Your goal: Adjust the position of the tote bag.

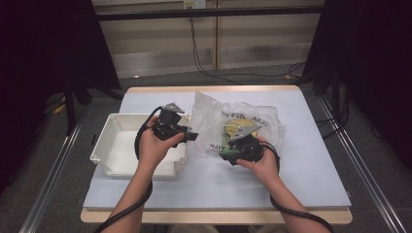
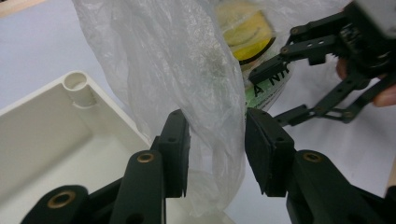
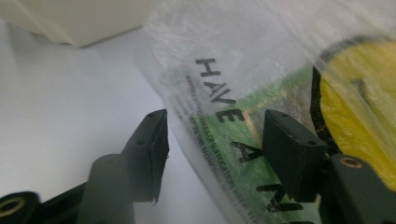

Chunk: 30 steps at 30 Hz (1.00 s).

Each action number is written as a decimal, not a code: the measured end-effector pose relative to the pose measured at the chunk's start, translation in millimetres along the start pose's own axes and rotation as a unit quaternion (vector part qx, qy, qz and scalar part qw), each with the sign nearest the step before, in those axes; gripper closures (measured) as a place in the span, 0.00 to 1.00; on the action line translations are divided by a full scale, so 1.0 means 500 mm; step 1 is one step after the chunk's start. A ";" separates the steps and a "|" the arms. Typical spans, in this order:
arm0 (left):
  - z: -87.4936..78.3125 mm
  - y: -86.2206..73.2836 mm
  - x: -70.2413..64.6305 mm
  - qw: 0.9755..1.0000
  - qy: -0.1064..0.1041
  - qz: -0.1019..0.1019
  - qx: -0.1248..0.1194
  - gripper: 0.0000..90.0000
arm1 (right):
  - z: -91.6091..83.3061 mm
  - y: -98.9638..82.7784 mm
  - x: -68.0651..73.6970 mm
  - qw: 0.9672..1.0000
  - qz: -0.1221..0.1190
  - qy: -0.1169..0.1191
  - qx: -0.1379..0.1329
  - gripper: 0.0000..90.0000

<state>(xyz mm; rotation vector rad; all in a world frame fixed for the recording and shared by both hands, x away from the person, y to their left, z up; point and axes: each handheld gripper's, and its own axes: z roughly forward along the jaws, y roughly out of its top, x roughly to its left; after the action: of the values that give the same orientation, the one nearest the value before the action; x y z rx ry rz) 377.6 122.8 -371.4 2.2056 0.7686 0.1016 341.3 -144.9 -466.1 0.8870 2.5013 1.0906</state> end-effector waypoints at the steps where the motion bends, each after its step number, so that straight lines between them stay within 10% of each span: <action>1: -0.001 0.001 0.000 1.000 0.000 -0.001 -0.001 0.68 | 0.005 -0.001 0.000 1.000 0.001 -0.005 0.001 0.48; 8: -0.004 0.008 0.001 1.000 -0.006 -0.006 -0.003 0.67 | 0.008 -0.001 0.001 0.998 -0.038 -0.053 0.014 0.79; 13: -0.002 0.010 0.003 1.000 -0.006 -0.011 0.000 0.69 | 0.001 0.006 -0.010 0.998 -0.044 -0.033 0.026 1.00; 23: -0.006 0.026 0.005 1.000 0.006 -0.015 -0.006 0.76 | -0.032 -0.034 -0.003 0.999 -0.022 0.033 0.034 1.00; 30: -0.005 0.035 0.004 1.000 0.023 -0.012 -0.004 0.78 | -0.086 -0.062 0.015 0.998 -0.036 0.035 0.027 1.00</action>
<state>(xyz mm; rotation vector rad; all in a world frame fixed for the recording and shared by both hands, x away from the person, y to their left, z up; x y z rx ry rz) 387.1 116.8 -357.6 2.1929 0.8179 0.1435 302.1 -180.9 -459.6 0.7779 2.6098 1.0526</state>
